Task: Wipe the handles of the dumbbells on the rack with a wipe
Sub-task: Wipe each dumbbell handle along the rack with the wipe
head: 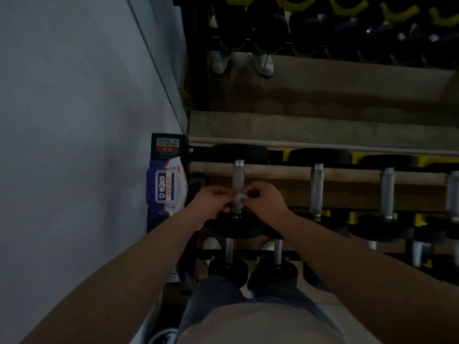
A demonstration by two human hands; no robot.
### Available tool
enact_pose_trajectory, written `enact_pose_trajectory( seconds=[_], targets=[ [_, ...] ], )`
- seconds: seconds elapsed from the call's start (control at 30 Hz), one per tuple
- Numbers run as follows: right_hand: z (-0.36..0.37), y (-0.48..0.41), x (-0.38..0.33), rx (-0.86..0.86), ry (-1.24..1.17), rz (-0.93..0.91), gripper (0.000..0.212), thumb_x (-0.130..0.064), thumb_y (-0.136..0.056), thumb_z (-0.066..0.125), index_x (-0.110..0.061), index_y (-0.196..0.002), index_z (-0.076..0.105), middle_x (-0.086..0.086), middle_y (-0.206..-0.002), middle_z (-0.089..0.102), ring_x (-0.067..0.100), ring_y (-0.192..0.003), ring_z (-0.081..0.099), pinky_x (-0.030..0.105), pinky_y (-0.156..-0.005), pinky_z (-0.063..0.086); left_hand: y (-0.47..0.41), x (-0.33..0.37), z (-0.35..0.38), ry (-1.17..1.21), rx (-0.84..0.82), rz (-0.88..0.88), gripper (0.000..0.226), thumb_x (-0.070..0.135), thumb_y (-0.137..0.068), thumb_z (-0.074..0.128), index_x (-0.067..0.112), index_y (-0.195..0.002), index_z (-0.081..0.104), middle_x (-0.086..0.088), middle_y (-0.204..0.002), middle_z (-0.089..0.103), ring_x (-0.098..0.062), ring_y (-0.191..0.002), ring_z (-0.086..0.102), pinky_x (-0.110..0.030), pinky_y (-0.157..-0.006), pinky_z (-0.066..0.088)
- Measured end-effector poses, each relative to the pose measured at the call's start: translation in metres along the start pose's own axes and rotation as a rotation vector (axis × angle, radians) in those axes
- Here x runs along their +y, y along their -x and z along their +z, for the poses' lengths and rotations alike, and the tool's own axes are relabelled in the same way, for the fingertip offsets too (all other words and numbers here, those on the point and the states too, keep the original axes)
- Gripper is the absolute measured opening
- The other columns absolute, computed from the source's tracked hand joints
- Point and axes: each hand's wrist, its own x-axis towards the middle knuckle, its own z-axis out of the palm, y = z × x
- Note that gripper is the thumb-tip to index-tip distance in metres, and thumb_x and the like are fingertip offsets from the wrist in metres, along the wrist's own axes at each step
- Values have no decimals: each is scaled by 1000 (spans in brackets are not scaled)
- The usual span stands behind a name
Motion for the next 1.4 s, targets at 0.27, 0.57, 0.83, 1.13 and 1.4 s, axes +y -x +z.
enact_pose_trajectory(
  seconds=[0.27, 0.57, 0.83, 1.13, 1.4],
  targets=[
    [-4, -17, -18, 36, -239, 3, 20, -12, -90, 68, -25, -104, 76, -10, -98, 73, 6, -91, 69, 20, -78, 56, -10, 18, 1, 258, 119, 132, 19, 23, -90, 74, 17, -107, 72, -7, -104, 74, -14, -88, 70, -18, -58, 51],
    [-8, -17, -3, 100, -381, 128, 18, -6, -92, 62, -21, -91, 72, 0, -96, 74, 14, -89, 71, 25, -77, 57, -17, 14, -3, -151, 125, 225, 10, 32, -86, 78, 23, -83, 74, 2, -83, 71, -7, -76, 65, -19, -64, 53],
    [0, -16, 13, 23, -252, 158, 21, -12, -94, 62, -29, -86, 71, -2, -95, 74, 14, -90, 71, 37, -87, 60, -16, -3, 3, -504, 68, 283, 16, 41, -79, 81, 25, -84, 79, 13, -81, 71, -4, -80, 65, -15, -67, 47],
    [-8, -24, 4, 88, -329, 195, 19, -14, -96, 56, -24, -98, 71, 6, -101, 72, 22, -95, 69, 42, -90, 59, -40, 25, 5, -62, 349, 235, 15, 39, -89, 70, 24, -91, 71, -4, -95, 72, -23, -92, 68, -44, -88, 57],
    [-5, -16, 14, -28, -254, 257, 17, -17, -97, 56, -26, -89, 68, 7, -100, 72, 23, -96, 68, 38, -84, 58, -28, 0, -7, -793, -118, 67, 30, 29, -100, 56, 6, -90, 74, -9, -85, 66, -19, -78, 61, -28, -71, 48]
  ],
)
